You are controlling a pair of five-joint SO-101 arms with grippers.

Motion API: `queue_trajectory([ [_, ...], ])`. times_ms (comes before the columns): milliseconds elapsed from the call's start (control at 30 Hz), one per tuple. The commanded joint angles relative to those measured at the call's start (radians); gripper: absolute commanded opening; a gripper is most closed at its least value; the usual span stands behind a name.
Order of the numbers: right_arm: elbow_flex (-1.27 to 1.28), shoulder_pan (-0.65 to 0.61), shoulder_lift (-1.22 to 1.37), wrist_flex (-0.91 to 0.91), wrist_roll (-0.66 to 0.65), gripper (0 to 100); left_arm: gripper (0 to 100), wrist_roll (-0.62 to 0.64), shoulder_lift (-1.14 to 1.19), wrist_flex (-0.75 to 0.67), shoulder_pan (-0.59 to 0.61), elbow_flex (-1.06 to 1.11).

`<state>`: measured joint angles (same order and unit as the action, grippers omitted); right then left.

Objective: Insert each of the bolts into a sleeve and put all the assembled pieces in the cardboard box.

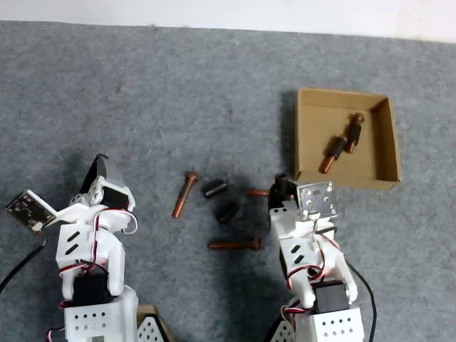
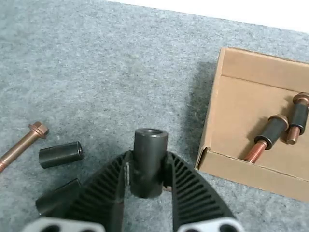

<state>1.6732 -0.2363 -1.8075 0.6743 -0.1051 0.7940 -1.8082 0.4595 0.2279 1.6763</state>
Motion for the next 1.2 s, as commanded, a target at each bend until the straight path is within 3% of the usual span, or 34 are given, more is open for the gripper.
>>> queue_trajectory([
  [0, 0.073, 0.007, -0.024, -0.019, -0.009, 0.4, 2, -0.006, -0.012, 0.0, 0.001, 0.019],
  [933, 0.073, 0.004, -0.024, -0.021, -0.009, 0.4, 2, -0.011, -0.013, 0.002, 0.018, 0.019],
  [1000, 0.073, 0.004, -0.024, -0.021, -0.009, 0.4, 2, -0.077, -0.013, 0.029, 0.079, 0.019],
  [1167, 0.073, 0.007, -0.024, -0.021, -0.009, 0.4, 1, -0.47, -0.016, 0.152, 0.254, -0.033],
])
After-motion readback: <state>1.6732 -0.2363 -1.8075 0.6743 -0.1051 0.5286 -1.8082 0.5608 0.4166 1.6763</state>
